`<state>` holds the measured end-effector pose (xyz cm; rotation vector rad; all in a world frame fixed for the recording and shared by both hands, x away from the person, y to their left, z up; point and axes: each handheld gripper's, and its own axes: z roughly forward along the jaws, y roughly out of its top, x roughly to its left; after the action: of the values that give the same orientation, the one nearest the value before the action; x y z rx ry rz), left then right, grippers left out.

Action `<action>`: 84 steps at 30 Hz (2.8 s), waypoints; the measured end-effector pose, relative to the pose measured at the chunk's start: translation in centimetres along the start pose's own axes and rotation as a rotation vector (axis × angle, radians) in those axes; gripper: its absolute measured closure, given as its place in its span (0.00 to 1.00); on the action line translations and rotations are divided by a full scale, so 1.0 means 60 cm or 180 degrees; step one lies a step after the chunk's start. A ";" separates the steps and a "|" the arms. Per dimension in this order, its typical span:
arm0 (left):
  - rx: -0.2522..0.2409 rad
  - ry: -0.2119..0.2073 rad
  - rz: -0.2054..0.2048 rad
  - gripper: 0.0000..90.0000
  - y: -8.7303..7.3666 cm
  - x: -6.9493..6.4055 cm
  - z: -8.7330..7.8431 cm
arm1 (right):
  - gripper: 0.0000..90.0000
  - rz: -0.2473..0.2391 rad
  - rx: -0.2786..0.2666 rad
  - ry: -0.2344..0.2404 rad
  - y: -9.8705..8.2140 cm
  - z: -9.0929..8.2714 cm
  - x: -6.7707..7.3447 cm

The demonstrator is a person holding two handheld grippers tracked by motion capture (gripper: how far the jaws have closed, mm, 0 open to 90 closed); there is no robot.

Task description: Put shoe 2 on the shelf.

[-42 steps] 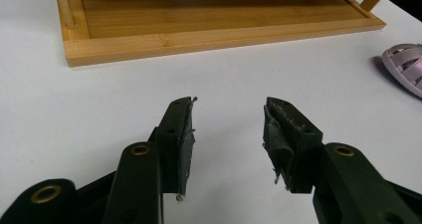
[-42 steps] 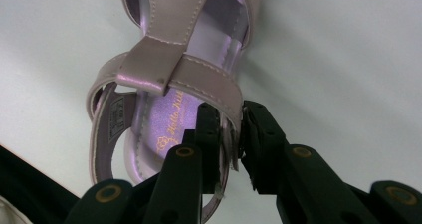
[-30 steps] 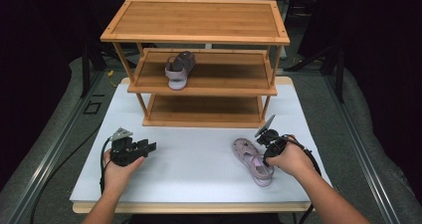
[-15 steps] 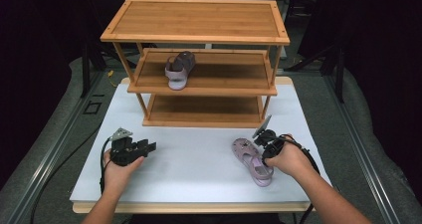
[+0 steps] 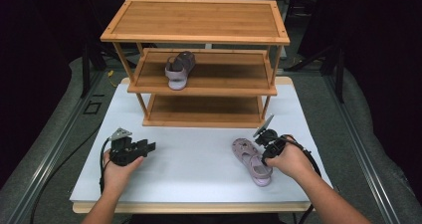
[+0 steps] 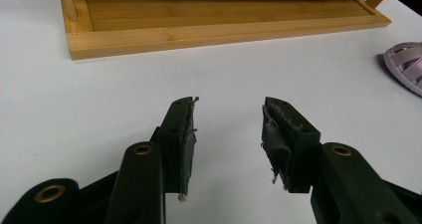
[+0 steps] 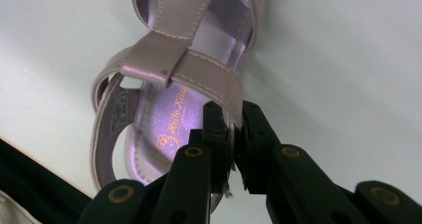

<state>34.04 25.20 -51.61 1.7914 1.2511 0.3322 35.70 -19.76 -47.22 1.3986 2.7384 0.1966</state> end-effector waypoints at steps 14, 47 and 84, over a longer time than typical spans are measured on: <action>0.0005 -0.0017 -0.0051 0.62 -0.001 0.003 0.000 | 0.93 0.0462 -0.1378 0.0474 -0.075 -0.011 -0.001; 0.0037 0.0005 -0.0051 0.62 -0.004 0.006 0.005 | 0.93 0.0867 -0.3537 0.0196 -0.115 -0.077 0.065; -0.0002 -0.0064 -0.0120 0.62 -0.003 0.016 0.005 | 0.93 0.1107 -0.3128 -0.0160 0.238 -0.186 0.051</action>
<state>34.56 25.89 -52.14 1.7643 1.2689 0.2923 44.14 -9.95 -34.16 1.4382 1.8083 1.2699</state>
